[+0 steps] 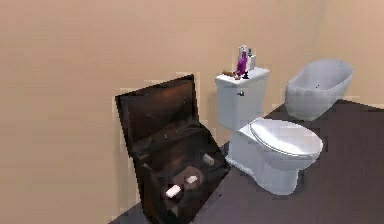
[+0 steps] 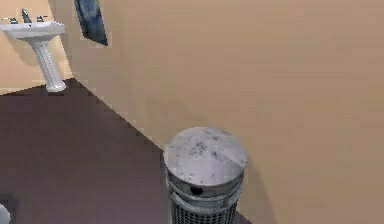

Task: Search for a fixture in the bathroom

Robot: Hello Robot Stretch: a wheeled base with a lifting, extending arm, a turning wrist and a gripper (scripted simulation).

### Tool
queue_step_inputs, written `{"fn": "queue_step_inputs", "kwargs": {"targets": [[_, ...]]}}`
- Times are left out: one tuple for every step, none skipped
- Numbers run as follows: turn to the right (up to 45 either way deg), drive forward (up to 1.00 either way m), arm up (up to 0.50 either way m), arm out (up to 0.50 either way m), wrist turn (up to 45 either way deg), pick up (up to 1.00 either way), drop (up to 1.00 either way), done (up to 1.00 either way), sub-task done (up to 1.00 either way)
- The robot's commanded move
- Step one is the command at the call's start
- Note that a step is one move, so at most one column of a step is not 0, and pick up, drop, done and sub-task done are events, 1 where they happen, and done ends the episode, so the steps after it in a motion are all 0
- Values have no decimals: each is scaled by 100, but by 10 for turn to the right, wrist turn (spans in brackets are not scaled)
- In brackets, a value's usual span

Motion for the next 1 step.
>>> {"fn": "queue_step_inputs", "kwargs": {"targets": [[0,0,0,0,0,0,0,100,0]]}}
